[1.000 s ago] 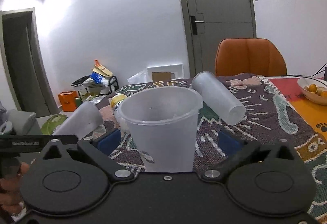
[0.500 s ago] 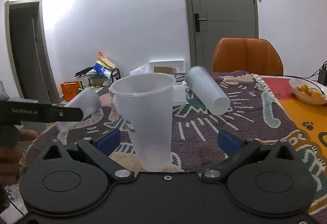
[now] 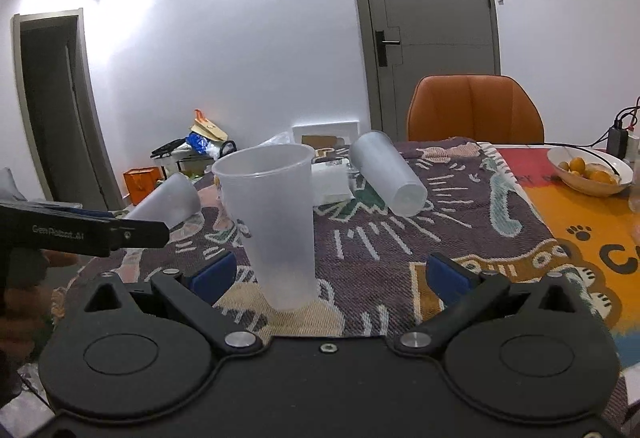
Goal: Flip cup upright
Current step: 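Open the right gripper and pull it back from the cup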
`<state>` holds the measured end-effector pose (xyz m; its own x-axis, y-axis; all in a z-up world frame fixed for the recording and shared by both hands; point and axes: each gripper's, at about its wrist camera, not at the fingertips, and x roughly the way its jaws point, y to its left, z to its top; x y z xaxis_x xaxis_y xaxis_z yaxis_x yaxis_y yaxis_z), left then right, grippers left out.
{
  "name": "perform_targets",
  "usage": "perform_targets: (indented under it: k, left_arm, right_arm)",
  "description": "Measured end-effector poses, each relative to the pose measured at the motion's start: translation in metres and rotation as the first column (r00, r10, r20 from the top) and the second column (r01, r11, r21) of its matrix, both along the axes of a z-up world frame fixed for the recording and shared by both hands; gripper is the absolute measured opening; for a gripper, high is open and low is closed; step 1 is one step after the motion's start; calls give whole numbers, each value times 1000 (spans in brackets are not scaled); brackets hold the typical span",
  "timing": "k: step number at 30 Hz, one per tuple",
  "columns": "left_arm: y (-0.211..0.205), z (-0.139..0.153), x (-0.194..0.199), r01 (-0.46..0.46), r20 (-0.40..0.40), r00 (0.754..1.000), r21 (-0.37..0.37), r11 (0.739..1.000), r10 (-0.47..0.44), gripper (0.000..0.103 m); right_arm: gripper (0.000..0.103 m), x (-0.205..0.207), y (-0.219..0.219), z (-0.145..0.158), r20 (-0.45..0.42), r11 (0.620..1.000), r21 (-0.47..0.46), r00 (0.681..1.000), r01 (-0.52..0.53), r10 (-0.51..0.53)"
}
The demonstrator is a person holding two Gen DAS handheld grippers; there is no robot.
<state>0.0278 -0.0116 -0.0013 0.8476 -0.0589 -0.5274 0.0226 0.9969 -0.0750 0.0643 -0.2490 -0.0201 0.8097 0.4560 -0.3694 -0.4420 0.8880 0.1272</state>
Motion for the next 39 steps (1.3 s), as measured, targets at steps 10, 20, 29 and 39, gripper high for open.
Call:
perform_targets:
  k: [10, 20, 29, 39]
  left_arm:
    - [0, 0, -15, -19, -16, 1000, 35, 999, 20, 103]
    - [3, 2, -22, -29, -9, 1000, 36, 999, 29, 103]
    - [9, 1, -26, -40, -7, 999, 37, 999, 41, 103]
    - [17, -5, -24, -60, -28, 998, 29, 998, 60, 103]
  right_arm:
    - [103, -16, -8, 5, -16, 998, -31, 999, -46, 45]
    - [103, -16, -5, 3, -50, 997, -42, 997, -64, 62]
    - [103, -12, -2, -2, -72, 997, -46, 996, -60, 57]
    - [103, -12, 1, -3, -78, 997, -45, 995, -67, 63]
